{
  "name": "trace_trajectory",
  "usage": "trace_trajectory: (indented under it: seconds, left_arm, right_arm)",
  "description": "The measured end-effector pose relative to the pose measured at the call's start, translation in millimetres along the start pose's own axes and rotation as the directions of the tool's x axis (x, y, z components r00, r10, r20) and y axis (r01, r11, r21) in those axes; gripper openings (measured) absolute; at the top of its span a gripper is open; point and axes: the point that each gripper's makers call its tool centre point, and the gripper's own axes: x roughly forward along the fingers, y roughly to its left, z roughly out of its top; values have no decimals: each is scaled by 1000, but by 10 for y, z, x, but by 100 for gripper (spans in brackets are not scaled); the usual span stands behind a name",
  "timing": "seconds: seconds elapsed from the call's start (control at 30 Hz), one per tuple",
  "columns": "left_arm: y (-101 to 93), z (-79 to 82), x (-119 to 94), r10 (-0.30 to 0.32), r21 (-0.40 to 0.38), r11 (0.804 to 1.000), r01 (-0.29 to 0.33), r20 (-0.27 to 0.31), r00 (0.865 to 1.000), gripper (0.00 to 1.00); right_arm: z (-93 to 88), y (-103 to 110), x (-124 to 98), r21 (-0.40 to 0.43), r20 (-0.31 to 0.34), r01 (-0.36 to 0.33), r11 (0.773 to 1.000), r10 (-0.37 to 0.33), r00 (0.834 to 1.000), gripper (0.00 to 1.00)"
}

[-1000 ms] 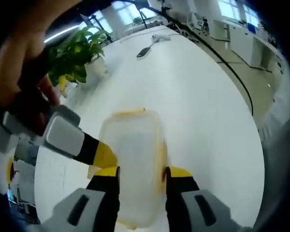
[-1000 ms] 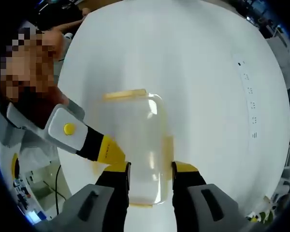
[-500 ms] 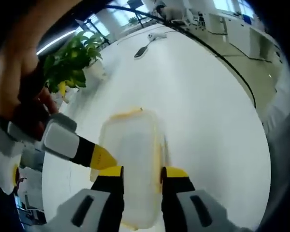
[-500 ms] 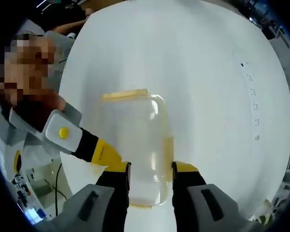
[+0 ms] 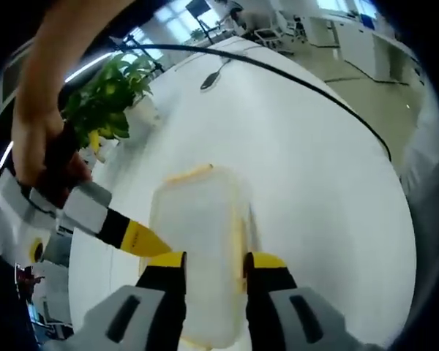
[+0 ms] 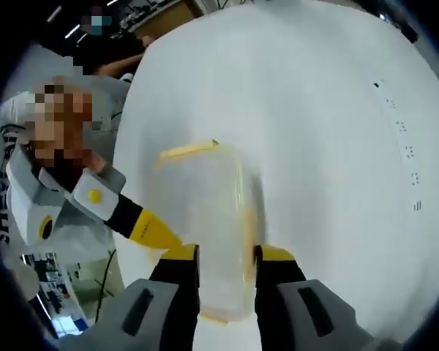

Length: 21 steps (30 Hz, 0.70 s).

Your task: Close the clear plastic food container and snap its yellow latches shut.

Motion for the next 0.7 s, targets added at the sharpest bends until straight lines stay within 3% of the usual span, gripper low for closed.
trace_trajectory:
  seconds: [0.23, 0.33, 0.47, 0.7]
  left_arm:
    - [-7, 16, 15, 17, -7, 1000, -17, 14, 1000, 26]
    - [9, 26, 19, 33, -48, 998, -31, 53, 998, 28]
    - [33, 55, 3, 25, -133, 991, -13, 95, 995, 27]
    - [44, 70, 14, 55, -180, 983, -33, 114, 992, 29]
  right_arm:
    - [-7, -2, -26, -15, 38, 33, 999, -33, 999, 27]
    - [-17, 18, -45, -21, 78, 75, 997, -73, 994, 28]
    - [-39, 18, -70, 13, 147, 123, 992, -123, 981, 28]
    - [-32, 82, -66, 15, 212, 225, 974, -223, 952, 28]
